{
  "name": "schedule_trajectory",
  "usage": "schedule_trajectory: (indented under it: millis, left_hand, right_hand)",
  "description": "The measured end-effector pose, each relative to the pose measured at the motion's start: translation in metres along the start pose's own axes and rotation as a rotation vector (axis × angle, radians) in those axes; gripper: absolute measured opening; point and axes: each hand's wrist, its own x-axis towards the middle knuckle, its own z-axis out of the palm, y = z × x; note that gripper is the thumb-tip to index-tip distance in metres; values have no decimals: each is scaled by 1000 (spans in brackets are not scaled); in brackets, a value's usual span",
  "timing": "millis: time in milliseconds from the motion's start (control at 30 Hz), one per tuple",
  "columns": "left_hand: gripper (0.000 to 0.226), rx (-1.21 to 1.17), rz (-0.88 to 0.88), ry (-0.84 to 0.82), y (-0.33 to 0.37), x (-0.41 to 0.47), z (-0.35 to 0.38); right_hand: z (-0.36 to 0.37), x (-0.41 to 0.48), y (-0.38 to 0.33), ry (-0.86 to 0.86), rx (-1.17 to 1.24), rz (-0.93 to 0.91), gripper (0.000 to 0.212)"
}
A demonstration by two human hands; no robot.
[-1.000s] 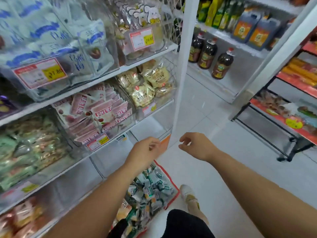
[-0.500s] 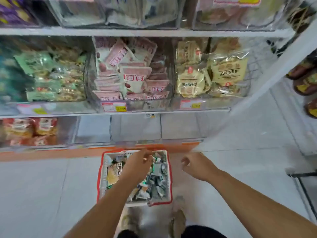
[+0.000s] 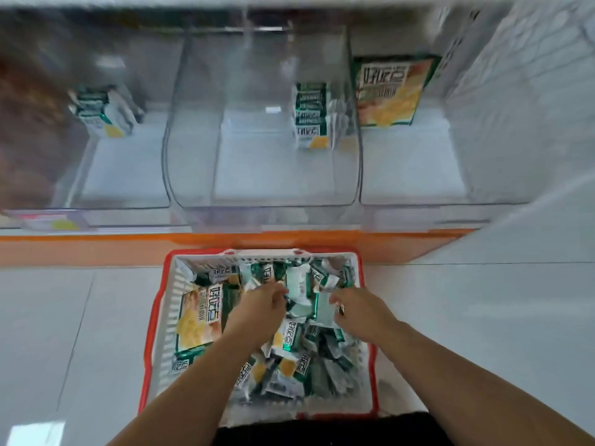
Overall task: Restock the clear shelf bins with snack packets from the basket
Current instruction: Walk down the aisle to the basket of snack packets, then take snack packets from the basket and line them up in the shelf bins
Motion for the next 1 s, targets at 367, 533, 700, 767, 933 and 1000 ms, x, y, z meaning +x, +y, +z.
schedule_trajectory:
  millis: [367, 533, 700, 767, 933, 1000]
  left_hand:
    - [39, 251, 225, -159, -24, 79, 64]
    - [41, 317, 258, -163, -22, 77, 60]
    - [40, 299, 392, -56, -8, 43, 43]
    - [39, 238, 460, 21, -1, 19, 34]
    - [30, -15, 626, 48, 2, -48, 15]
    - [28, -111, 660, 62, -2, -73, 7]
  right_hand:
    - [66, 58, 39, 254, -557, -260, 89]
    - [63, 56, 38, 302, -510, -271, 69]
    - [45, 31, 25, 298, -201, -205, 34]
    - [35, 6, 13, 304, -55, -178, 37]
    - [19, -67, -19, 403, 217, -186, 27]
    - [16, -90, -32, 429, 292, -228, 20]
